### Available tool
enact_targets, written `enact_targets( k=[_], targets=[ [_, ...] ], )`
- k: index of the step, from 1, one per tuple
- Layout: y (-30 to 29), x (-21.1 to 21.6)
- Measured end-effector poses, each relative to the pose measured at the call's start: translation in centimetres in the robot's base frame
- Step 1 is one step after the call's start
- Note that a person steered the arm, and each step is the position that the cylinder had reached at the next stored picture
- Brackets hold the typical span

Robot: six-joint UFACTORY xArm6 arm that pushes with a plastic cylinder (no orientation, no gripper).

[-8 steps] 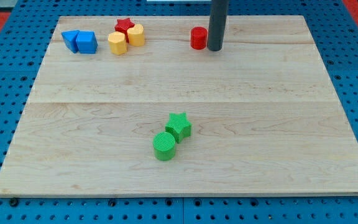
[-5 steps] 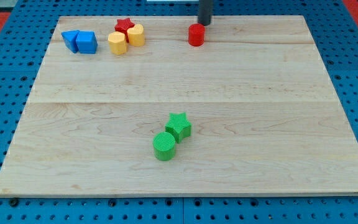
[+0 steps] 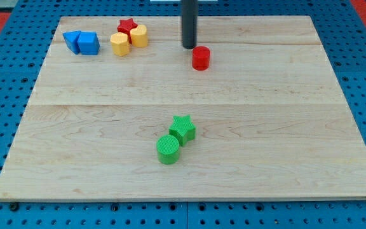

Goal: Push the red circle towards bottom center

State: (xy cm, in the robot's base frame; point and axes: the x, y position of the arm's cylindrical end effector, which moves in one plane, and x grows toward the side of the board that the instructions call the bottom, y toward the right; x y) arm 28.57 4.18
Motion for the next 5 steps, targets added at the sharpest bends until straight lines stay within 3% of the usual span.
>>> enact_targets(
  k=[1, 2, 4, 5],
  targets=[
    [2.7, 5.4],
    [-1.4, 7.5],
    [2.8, -1.8],
    [6.7, -4.6]
  ],
)
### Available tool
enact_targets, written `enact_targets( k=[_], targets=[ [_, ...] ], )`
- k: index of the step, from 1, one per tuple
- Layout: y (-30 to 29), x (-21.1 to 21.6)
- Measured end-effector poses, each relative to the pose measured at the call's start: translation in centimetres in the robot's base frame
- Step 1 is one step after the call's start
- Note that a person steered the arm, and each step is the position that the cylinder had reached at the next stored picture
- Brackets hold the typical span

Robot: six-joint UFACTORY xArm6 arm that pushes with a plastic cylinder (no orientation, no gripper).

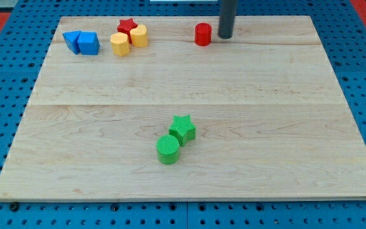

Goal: Push the red circle towards bottom center

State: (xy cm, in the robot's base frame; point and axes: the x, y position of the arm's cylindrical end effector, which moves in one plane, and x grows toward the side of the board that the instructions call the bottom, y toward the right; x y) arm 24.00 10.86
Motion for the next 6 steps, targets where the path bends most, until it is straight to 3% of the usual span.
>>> enact_targets(
  k=[1, 3, 4, 5, 6],
  targets=[
    [-3.7, -2.5],
    [-11.7, 9.6],
    [-11.6, 17.1],
    [-11.6, 21.9],
    [-12.3, 18.6]
  ],
)
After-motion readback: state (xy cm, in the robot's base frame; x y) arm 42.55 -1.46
